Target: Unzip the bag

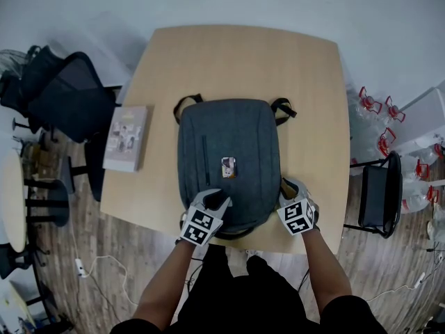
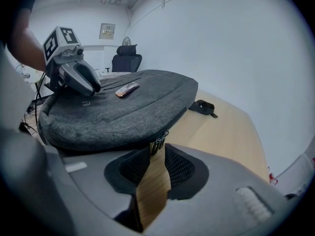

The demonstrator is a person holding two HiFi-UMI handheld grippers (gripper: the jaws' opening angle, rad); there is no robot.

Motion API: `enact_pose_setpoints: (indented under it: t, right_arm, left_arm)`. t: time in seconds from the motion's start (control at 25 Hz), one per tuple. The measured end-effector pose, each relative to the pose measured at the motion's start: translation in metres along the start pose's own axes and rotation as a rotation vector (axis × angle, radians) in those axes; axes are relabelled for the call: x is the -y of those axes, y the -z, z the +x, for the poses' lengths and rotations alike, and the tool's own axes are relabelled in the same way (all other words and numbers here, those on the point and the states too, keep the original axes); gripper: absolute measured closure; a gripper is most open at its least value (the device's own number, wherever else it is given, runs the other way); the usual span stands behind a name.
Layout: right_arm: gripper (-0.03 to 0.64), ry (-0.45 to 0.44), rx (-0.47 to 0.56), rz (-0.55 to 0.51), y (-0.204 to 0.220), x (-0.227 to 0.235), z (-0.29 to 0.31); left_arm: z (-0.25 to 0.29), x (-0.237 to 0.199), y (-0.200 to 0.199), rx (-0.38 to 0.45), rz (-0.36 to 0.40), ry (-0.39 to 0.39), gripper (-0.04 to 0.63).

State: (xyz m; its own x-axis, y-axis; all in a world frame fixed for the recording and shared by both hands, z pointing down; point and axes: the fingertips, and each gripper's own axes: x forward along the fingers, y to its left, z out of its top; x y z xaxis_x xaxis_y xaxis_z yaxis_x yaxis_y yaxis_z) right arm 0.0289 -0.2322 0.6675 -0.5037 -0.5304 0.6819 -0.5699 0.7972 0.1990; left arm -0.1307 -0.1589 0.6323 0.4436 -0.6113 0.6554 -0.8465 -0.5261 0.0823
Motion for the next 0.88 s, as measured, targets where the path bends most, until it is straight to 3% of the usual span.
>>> enact_pose_setpoints:
  t: [0.28, 0.68, 0.88]
  right_arm:
    - [0.601, 0.055, 0.029, 0.031, -0.004, 0.003, -0.002]
    - [0.606, 0.069, 0.039, 0.054, -0.005, 0.004, -0.012]
    - [0.607, 0.071, 0.009, 0.001, 0.001, 0.002, -0.018]
  left_arm:
    - [0.003, 0.001, 0.003, -0.018, 0.004, 0.007, 0.480]
    - [0.009, -0.001, 0.010, -0.070, 0.003, -0.007, 0.499]
    - [0.014, -0.006, 0.016, -0.125, -0.004, -0.029, 0.507]
